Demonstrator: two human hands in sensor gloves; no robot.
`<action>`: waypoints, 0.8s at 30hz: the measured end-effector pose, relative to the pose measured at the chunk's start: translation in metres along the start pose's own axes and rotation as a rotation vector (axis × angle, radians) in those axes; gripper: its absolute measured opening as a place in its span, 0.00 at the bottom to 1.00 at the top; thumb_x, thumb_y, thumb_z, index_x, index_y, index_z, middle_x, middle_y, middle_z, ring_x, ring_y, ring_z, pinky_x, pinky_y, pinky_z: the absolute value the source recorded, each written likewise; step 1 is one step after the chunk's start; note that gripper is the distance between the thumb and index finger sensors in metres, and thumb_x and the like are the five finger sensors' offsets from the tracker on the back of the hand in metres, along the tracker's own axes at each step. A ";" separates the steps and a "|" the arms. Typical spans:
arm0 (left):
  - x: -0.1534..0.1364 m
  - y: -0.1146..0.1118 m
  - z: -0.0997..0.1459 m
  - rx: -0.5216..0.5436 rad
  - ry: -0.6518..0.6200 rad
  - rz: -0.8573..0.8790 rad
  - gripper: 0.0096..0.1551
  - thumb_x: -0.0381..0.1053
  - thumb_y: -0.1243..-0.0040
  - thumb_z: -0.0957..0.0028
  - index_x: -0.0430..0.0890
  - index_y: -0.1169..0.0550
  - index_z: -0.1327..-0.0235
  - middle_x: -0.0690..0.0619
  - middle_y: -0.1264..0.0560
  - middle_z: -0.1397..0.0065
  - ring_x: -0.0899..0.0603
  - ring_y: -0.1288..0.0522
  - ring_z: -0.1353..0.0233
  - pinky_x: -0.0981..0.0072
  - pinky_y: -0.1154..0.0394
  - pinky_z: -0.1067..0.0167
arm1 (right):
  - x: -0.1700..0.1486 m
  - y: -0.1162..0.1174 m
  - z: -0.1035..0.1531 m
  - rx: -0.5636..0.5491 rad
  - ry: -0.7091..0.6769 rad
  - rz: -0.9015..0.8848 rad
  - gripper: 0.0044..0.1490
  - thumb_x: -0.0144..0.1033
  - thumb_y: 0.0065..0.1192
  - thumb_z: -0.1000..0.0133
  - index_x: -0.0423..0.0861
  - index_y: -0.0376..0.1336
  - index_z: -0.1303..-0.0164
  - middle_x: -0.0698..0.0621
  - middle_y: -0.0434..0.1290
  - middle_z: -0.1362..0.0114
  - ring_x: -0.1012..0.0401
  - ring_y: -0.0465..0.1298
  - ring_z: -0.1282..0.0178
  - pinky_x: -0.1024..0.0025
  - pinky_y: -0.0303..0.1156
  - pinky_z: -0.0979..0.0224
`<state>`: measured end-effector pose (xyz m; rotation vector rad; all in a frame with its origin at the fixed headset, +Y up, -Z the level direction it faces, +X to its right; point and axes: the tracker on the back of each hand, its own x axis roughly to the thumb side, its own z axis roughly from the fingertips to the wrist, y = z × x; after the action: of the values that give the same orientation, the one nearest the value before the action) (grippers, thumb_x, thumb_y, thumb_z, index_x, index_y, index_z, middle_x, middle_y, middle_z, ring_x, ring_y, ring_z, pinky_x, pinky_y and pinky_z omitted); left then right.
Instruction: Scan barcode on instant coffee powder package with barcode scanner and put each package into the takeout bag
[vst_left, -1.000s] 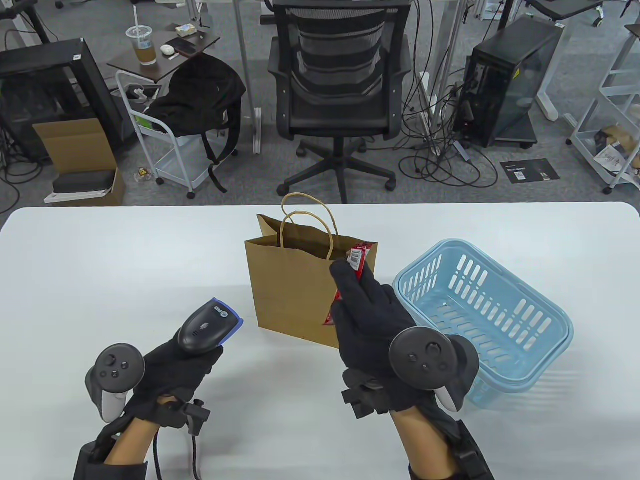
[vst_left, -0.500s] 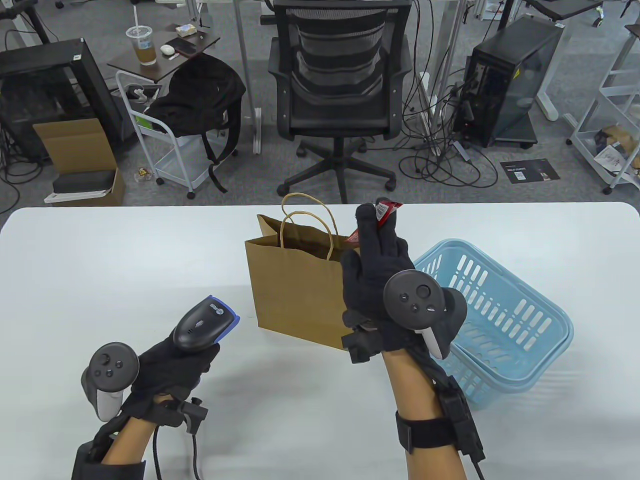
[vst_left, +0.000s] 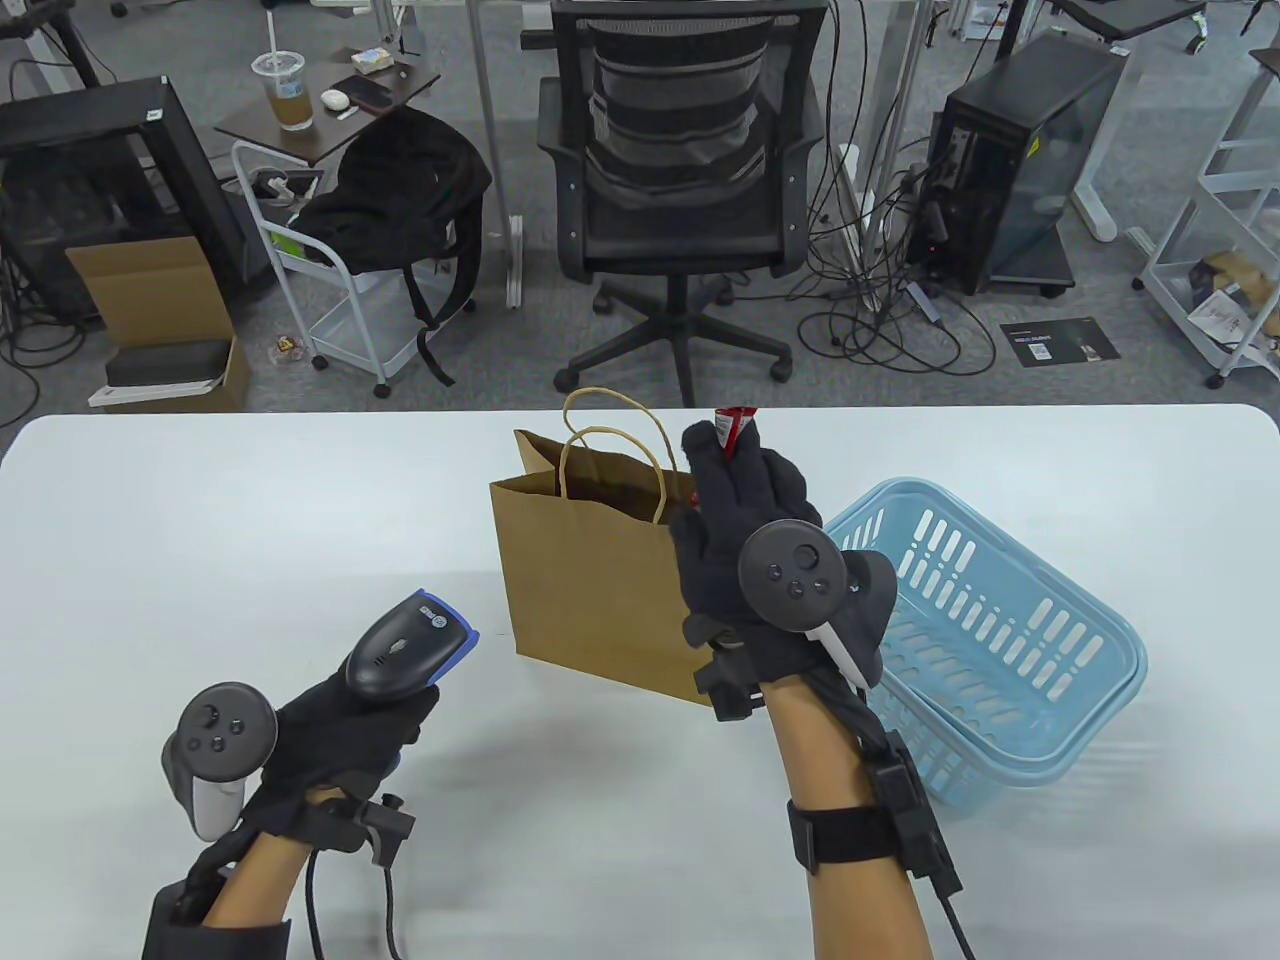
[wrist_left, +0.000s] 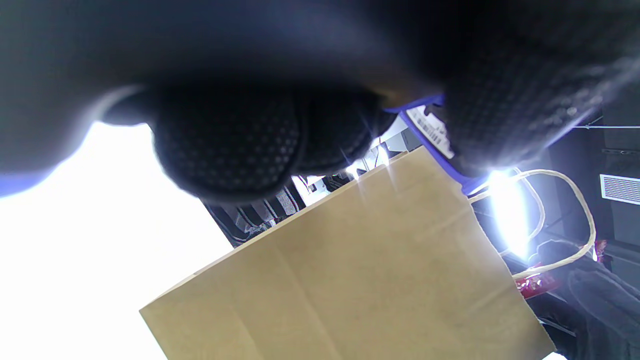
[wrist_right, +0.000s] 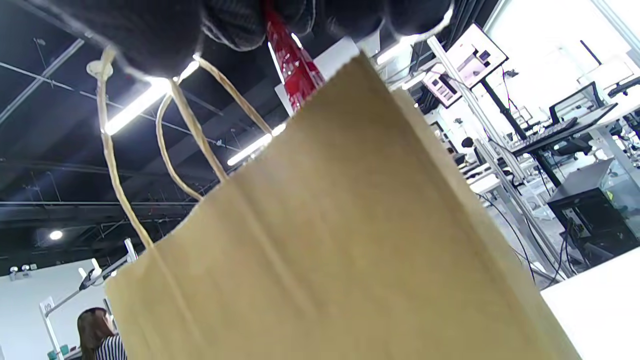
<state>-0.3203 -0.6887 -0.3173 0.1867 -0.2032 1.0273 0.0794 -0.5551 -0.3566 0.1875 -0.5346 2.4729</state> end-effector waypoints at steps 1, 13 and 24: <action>0.000 0.000 0.000 -0.002 0.001 -0.002 0.33 0.68 0.30 0.54 0.52 0.23 0.40 0.61 0.14 0.52 0.49 0.10 0.59 0.56 0.15 0.53 | -0.001 0.001 0.000 0.013 0.006 -0.019 0.45 0.57 0.59 0.42 0.62 0.50 0.13 0.49 0.43 0.05 0.44 0.44 0.10 0.47 0.49 0.13; 0.000 -0.001 -0.001 -0.011 0.014 -0.010 0.33 0.68 0.30 0.54 0.52 0.22 0.40 0.61 0.14 0.52 0.49 0.10 0.59 0.56 0.15 0.53 | -0.011 0.021 0.005 0.102 -0.004 0.060 0.49 0.65 0.60 0.44 0.60 0.51 0.13 0.46 0.44 0.05 0.44 0.41 0.09 0.44 0.46 0.12; 0.000 -0.002 -0.002 -0.014 0.013 -0.013 0.33 0.68 0.30 0.54 0.52 0.23 0.40 0.61 0.14 0.52 0.49 0.10 0.59 0.56 0.15 0.53 | -0.013 0.025 0.007 0.101 0.000 0.089 0.45 0.64 0.60 0.44 0.61 0.56 0.15 0.43 0.48 0.06 0.44 0.41 0.09 0.43 0.47 0.12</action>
<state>-0.3185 -0.6890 -0.3188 0.1683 -0.1971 1.0137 0.0751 -0.5835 -0.3616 0.2079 -0.4272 2.5887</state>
